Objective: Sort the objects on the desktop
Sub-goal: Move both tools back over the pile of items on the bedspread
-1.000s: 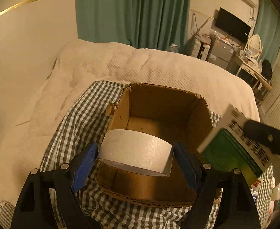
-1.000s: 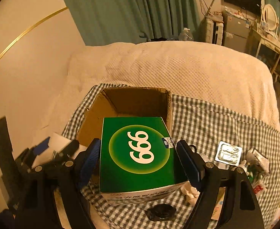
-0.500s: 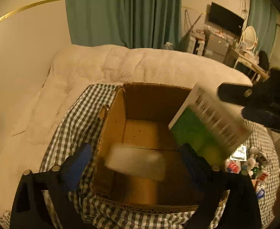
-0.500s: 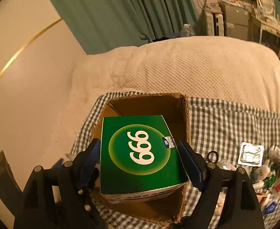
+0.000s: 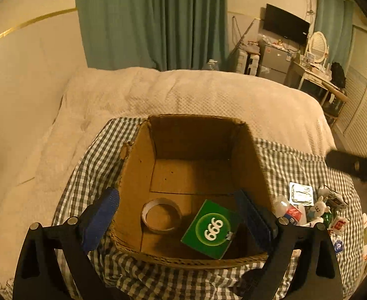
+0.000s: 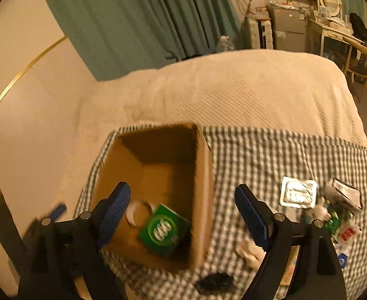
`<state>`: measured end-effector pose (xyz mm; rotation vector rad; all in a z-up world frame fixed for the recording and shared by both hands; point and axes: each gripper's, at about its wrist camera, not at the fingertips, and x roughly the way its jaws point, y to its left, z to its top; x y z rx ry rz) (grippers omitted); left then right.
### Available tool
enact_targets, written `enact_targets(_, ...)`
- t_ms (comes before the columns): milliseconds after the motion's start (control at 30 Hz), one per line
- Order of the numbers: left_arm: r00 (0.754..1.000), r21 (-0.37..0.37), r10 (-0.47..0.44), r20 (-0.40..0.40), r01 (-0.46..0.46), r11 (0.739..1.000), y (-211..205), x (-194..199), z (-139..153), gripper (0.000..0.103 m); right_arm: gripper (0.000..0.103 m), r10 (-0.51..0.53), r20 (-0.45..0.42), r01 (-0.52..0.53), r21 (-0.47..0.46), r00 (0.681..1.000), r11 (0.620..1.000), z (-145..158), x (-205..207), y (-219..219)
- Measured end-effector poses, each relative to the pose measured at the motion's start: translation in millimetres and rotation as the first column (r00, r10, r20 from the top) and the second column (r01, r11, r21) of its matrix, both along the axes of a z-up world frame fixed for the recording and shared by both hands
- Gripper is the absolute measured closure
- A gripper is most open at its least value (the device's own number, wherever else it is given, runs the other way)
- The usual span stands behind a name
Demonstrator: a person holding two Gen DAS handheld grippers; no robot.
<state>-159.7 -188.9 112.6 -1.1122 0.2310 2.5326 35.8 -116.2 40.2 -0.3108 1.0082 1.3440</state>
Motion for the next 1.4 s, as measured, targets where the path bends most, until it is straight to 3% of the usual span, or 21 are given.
enact_targets(233, 0.998, -0.022, -0.066, -0.025, 0.065, 0.998, 23.4, 41.6, 11.9, 0.006, 0.018, -0.048, 0.084, 0.052, -0.047, 0.995, 0.998, -1.6, 34.0, -67.2)
enact_targets(467, 0.993, 0.002, -0.117, 0.018, 0.117, 0.993, 59.8, 75.8, 11.7, 0.001, 0.016, -0.107, 0.154, 0.119, -0.069, 0.982, 0.99, -3.9, 68.8, -136.8)
enact_targets(700, 0.977, -0.095, -0.213, -0.017, 0.211, 0.973, 113.3, 113.1, -5.2, 0.001, 0.016, -0.121, 0.22, 0.143, -0.09, 0.968, 0.986, -20.8, 98.8, -185.5)
enact_targets(1000, 0.946, -0.115, -0.319, 0.057, 0.324, 0.939, 164.9, 144.3, -35.5, 0.001, 0.016, -0.149, 0.206, 0.169, -0.086, 0.967, 0.982, -51.3, 126.2, -207.2)
enact_targets(1167, 0.93, -0.132, -0.362, 0.061, 0.367, 0.921, 183.2, 155.4, -54.4, 0.001, 0.016, -0.148, 0.194, 0.17, -0.101, 0.97, 0.98, -72.6, 133.9, -211.2)
enact_targets(1400, 0.936, -0.13, -0.341, 0.092, 0.35, 0.927, 188.0, 148.4, -89.6, 0.001, 0.016, -0.17, 0.166, 0.194, -0.14, 0.971, 0.971, -105.6, 141.3, -216.6)
